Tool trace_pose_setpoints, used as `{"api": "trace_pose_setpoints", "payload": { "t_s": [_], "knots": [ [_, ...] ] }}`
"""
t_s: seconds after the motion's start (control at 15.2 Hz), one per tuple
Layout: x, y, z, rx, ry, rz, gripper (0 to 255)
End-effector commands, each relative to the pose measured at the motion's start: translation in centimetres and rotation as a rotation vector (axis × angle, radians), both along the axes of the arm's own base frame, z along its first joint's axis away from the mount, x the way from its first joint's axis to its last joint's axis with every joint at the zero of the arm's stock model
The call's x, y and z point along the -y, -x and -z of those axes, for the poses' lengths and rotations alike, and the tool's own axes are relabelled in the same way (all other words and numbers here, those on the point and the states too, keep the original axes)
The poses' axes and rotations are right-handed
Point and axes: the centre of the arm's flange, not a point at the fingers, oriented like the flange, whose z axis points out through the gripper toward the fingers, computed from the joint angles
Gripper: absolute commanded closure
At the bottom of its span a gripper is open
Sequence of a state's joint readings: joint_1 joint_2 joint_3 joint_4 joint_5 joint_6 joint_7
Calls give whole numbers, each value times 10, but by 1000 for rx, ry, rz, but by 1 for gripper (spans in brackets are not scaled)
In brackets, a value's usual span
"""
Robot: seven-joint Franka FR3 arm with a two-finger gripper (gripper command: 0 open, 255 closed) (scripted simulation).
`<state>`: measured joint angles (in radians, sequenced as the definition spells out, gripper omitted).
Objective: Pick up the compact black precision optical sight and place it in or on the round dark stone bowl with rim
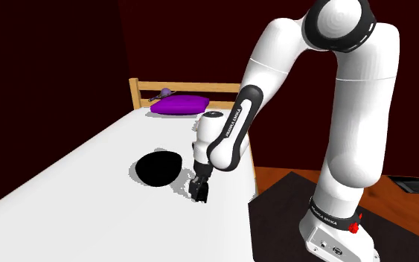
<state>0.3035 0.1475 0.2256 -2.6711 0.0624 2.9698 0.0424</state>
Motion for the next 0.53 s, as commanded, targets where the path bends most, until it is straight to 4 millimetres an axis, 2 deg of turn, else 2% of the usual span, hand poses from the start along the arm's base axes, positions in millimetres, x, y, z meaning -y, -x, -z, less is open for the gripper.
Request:
{"api": "trace_pose_setpoints", "payload": {
  "t_s": [0.0, 0.46],
  "knots": [
    [0, 0, -9, -1, 0, 0, 255],
    [0, 0, -46, -1, 0, 0, 255]
  ]
}}
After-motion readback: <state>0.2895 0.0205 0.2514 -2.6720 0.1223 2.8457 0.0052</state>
